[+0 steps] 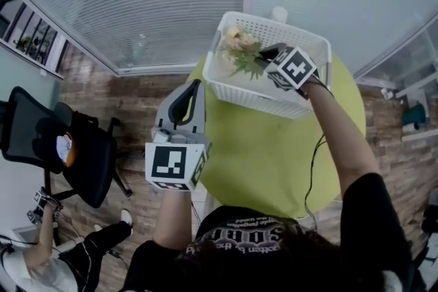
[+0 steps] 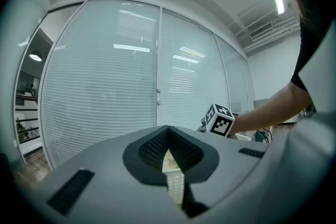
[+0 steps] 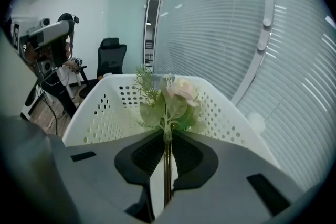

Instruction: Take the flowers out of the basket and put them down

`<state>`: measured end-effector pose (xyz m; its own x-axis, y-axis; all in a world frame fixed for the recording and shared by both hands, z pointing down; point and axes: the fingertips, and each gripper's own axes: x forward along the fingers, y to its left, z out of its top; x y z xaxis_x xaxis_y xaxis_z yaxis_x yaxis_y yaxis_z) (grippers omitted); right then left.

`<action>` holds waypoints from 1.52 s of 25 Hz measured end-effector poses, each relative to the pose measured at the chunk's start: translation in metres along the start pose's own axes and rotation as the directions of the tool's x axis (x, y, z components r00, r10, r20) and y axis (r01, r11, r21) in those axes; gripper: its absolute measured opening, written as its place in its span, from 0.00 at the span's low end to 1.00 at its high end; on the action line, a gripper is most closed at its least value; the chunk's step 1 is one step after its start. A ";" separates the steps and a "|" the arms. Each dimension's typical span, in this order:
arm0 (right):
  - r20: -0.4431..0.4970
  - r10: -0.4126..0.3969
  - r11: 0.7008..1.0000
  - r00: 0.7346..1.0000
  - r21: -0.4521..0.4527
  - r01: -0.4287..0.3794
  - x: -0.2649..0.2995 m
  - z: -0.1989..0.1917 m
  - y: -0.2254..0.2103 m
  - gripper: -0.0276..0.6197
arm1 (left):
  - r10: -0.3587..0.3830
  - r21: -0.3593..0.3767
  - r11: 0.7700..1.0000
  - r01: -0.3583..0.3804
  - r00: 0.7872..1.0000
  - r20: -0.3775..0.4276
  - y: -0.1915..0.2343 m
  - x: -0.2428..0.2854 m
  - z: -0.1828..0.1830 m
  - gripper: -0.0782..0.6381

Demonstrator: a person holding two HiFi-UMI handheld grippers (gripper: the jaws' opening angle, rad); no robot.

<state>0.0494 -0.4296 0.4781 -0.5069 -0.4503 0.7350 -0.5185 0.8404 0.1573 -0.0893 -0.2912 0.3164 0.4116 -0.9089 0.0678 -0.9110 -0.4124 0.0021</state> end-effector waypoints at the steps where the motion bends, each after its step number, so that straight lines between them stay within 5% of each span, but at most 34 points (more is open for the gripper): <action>1: 0.012 -0.005 1.000 1.000 0.000 0.005 -0.005 0.005 -0.001 0.14 | 0.000 0.003 1.000 0.000 1.000 0.003 0.000 -0.002 0.002 0.11; 14: 0.162 -0.107 0.994 0.981 -0.006 0.109 -0.103 0.028 0.005 0.14 | -0.021 0.049 0.999 0.018 0.999 0.047 -0.039 -0.039 0.011 0.11; 33: 0.224 -0.165 0.985 0.961 -0.005 0.171 -0.156 0.055 0.033 0.14 | -0.101 0.165 0.982 0.094 0.994 0.033 -0.061 -0.068 0.029 0.11; 38: 0.226 -0.166 0.985 0.960 0.001 0.171 -0.157 0.055 0.033 0.14 | -0.119 0.108 0.988 0.111 0.991 0.067 -0.060 -0.069 0.037 0.11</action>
<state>0.0737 -0.3473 0.3316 -0.5558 -0.6402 0.5304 -0.5980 0.7510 0.2798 -0.0616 -0.2058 0.2750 0.5179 -0.8555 0.0001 -0.8513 -0.5154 -0.0983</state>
